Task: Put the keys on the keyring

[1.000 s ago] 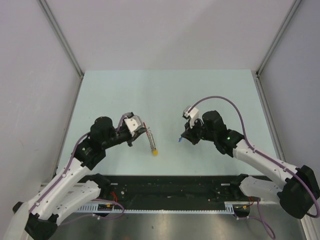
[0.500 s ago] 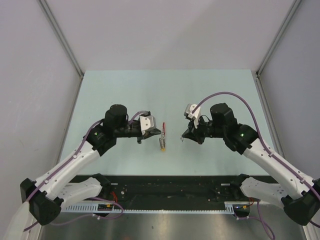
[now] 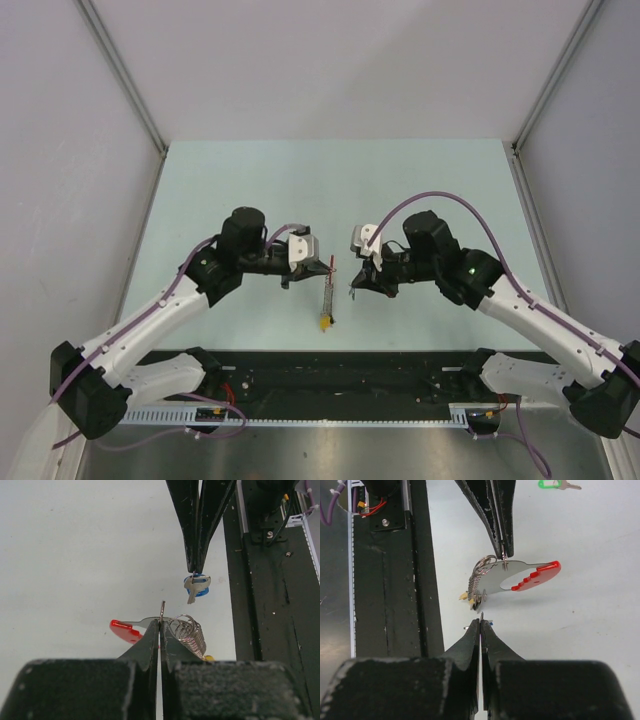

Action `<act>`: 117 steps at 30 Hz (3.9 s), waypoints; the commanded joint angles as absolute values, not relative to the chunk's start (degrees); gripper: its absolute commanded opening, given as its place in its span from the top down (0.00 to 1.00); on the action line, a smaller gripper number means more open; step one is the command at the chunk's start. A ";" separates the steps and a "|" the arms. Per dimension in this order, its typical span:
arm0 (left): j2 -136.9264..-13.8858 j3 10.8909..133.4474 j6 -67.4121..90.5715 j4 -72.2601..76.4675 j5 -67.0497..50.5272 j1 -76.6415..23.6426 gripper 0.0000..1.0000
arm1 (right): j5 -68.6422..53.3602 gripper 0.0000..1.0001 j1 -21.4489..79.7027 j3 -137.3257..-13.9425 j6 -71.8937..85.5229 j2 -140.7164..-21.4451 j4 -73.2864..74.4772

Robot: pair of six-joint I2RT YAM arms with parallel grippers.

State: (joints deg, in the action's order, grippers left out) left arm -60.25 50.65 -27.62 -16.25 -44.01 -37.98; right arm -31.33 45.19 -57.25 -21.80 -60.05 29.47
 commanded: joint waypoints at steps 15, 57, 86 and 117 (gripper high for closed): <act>-57.31 48.34 -25.75 -11.34 -47.37 -38.23 1.00 | -26.19 1.00 48.60 -58.80 -26.28 -59.68 20.66; -56.51 48.08 -25.75 -11.34 -46.76 -38.23 1.00 | -27.77 1.00 49.83 -57.66 -26.63 -61.00 19.77; -56.25 48.16 -25.75 -11.43 -47.20 -38.23 1.00 | -25.58 1.00 50.27 -57.66 -26.54 -61.70 19.25; -56.16 48.16 -25.66 -11.51 -47.46 -38.23 0.99 | -24.79 1.00 51.15 -57.57 -26.02 -61.44 18.46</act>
State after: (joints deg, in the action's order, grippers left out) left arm -57.93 47.72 -25.47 -14.02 -45.36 -38.02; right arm -24.84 50.78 -57.01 -26.57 -61.73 21.02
